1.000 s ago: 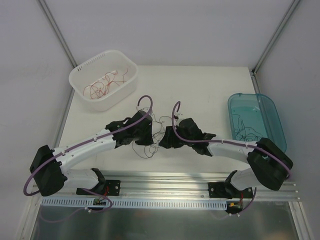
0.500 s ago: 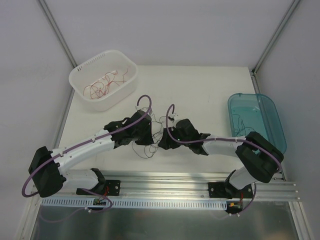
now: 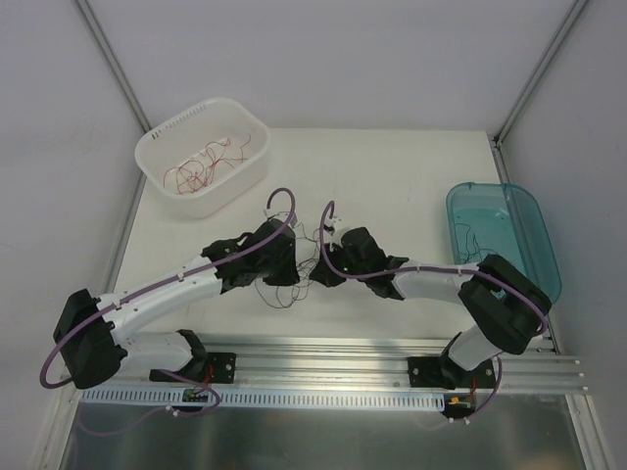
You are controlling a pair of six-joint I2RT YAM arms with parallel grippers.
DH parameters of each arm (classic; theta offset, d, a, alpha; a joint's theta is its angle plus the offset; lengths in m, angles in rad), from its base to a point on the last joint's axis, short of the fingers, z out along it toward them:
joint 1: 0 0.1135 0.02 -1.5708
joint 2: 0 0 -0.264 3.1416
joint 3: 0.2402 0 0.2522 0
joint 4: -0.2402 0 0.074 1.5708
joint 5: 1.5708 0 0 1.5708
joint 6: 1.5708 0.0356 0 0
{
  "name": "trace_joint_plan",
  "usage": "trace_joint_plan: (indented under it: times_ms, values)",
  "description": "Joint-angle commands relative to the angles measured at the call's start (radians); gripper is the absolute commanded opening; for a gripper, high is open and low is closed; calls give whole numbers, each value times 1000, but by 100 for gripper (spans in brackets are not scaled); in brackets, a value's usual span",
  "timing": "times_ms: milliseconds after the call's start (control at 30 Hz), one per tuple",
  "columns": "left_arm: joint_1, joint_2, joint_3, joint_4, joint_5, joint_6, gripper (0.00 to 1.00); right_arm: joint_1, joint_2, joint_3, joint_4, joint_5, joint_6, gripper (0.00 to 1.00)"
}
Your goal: Untangle the cables
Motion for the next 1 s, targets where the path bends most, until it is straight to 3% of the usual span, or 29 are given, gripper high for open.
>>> trace_joint_plan:
  times_ms: [0,100,267,467,700,967]
  values:
    - [0,-46,-35,0,-62,11,0,3,-127,-11,-33,25,-49,1]
    - [44,-84,-78,-24,-105,0,0,1,-227,-19,-160,75,-94,1]
    - [266,-165,-148,-77,-74,11,0,-29,-509,7,-411,198,-160,1]
    - [443,-256,-149,-155,-120,83,0,-225,-762,174,-886,325,-187,1]
    - [579,-210,-64,-222,-168,161,0,-390,-856,488,-1172,347,-223,1]
    - [750,-72,-10,-239,-153,221,0,-402,-816,797,-1330,410,-324,1]
